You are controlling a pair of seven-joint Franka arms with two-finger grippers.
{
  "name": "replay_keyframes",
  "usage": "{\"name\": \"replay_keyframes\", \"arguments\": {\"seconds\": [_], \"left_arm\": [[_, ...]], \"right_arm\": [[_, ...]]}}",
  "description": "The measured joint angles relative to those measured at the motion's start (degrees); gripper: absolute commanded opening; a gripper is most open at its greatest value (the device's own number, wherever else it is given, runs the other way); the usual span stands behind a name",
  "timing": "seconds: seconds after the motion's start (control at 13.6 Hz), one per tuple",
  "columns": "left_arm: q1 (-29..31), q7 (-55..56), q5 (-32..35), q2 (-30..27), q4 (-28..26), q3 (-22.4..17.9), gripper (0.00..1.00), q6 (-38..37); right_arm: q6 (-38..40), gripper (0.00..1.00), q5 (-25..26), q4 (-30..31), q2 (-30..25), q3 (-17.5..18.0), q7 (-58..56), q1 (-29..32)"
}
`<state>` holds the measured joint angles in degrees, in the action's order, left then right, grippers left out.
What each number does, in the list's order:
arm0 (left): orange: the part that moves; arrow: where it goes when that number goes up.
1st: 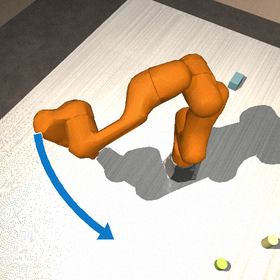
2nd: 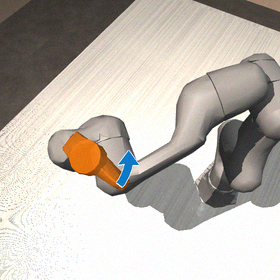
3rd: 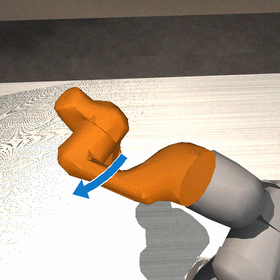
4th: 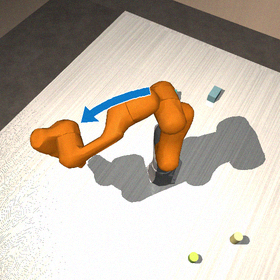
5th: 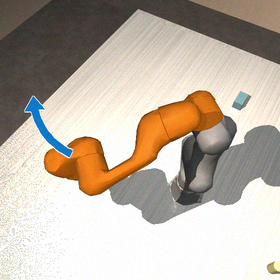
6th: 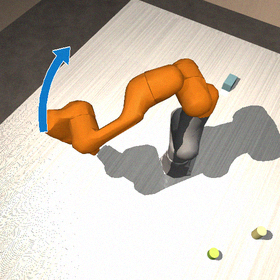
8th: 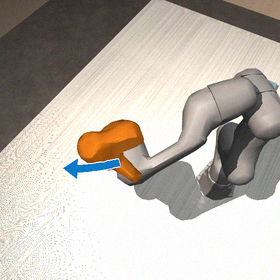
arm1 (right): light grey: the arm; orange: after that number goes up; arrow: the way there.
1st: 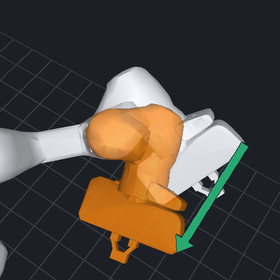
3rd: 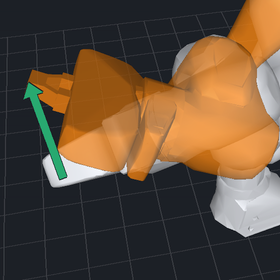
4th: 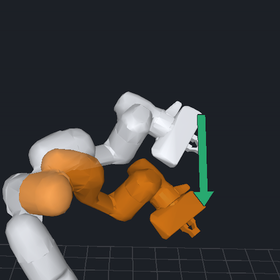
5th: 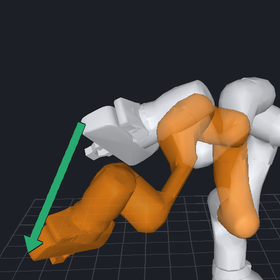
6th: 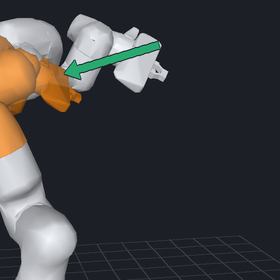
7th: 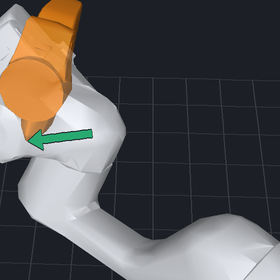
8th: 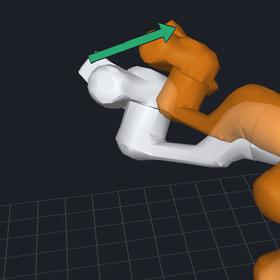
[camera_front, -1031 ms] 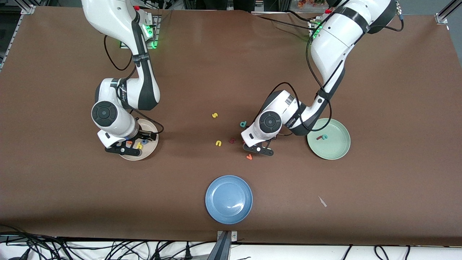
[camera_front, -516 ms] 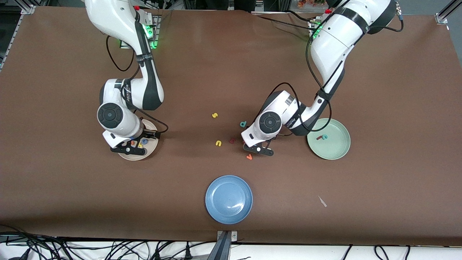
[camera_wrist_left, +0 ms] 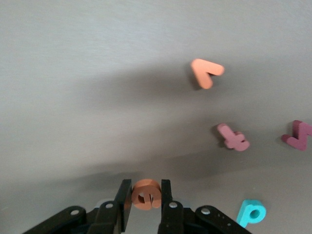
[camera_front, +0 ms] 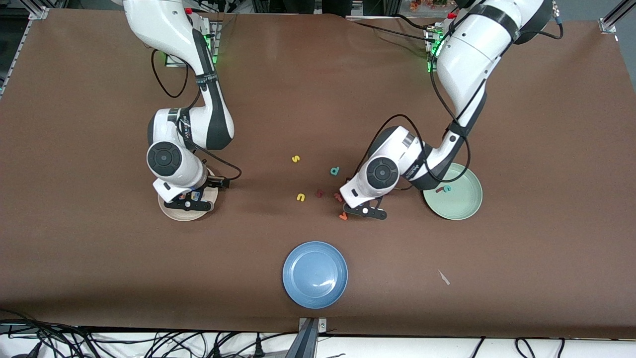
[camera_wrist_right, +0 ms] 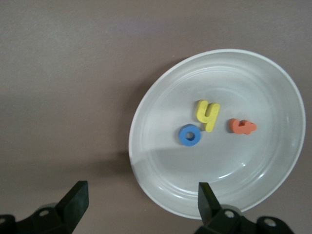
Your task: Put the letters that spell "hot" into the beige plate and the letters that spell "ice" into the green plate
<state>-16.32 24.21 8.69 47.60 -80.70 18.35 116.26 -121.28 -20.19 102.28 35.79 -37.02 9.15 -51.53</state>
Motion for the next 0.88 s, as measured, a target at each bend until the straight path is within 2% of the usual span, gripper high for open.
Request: {"name": "replay_keyframes", "arguments": {"seconds": [0.37,0.88], "left_arm": [[3.6,-1.4,0.0,-4.0,0.2,0.0,0.0,-4.6],[13.7,-16.8,0.0,-6.5,0.1,-0.2,0.0,-8.9]], "right_arm": [[0.0,1.0,0.0,-1.4,0.0,0.0,0.0,-1.1],[5.3,1.0,-0.4,-4.3,-0.4,-0.2,0.0,-1.1]]}}
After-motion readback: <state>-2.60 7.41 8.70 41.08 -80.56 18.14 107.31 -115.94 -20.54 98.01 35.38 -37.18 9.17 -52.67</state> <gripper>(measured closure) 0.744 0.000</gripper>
